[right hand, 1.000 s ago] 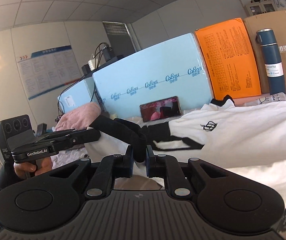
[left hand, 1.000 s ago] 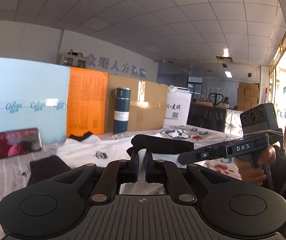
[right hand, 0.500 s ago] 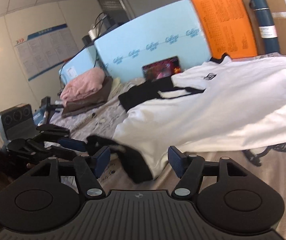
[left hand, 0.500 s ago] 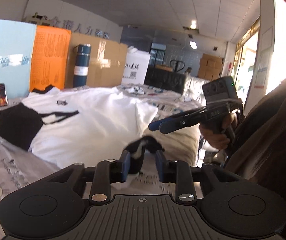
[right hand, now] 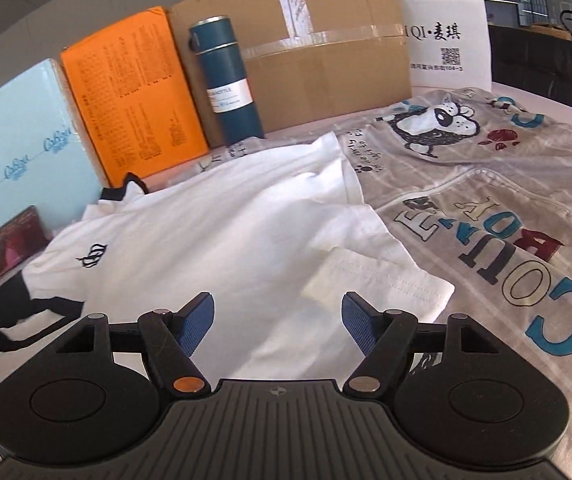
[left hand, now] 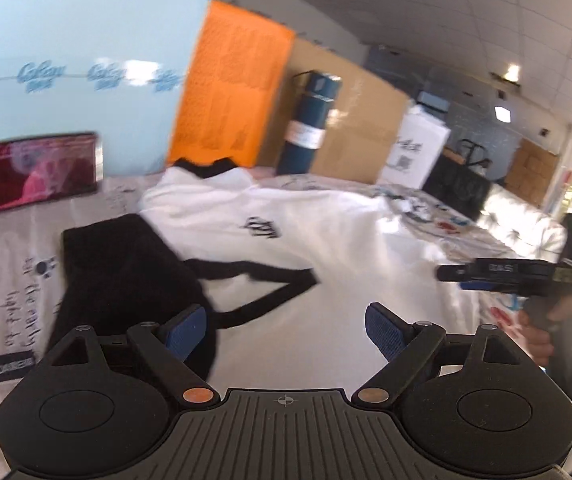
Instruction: Fold clothes
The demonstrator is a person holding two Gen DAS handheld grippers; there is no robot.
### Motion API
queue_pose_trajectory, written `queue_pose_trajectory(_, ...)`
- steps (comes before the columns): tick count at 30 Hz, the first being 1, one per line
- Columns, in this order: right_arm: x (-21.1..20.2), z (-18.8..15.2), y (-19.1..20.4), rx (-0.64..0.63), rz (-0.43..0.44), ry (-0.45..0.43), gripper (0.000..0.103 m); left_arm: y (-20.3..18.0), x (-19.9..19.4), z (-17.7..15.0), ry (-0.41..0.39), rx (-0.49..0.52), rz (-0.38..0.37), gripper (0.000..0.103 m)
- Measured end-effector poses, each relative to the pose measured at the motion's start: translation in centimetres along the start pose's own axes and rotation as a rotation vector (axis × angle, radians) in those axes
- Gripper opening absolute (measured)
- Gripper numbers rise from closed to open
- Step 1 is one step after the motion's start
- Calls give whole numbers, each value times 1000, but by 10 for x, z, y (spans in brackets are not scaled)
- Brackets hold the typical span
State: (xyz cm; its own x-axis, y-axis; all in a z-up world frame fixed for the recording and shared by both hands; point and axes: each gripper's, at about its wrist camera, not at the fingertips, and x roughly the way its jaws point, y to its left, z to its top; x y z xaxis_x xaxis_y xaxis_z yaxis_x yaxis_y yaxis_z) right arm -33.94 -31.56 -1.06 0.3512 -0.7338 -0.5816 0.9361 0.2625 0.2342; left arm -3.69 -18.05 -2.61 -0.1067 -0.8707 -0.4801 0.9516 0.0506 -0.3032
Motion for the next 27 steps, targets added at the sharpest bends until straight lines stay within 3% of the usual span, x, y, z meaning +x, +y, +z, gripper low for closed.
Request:
queue_pose_trajectory(2,3,-3,-2,12,-41,12,67,17,2,-5,6,-66,108,89)
queue_pose_trajectory(8,8,-13,7,-27,-112,21,65,13,-5,-10,-7,-23,158,89)
queue_pose_trajectory(10,6,-18,9,-57,-147,-1,51,13,-6,-11,-10,-22,159,90)
queue_pose_trajectory(12,1,-24,5,-66,-154,-27,27,14,-8,-11,-12,-24,157,90)
queue_pose_trajectory(15,-16,-29,-11,2,-86,-53,5,15,-7,-10,-16,-34,150,90)
queue_pose_trajectory(21,-73,-50,-31,87,-98,-207,5,11,-10,-10,-31,-15,152,90)
queue_pose_trajectory(25,-88,-72,-52,173,-106,-185,5,-5,-29,-10,-114,67,109,89)
queue_pose_trajectory(27,-88,-83,-65,237,-93,-163,6,-19,-47,-15,-155,136,15,89)
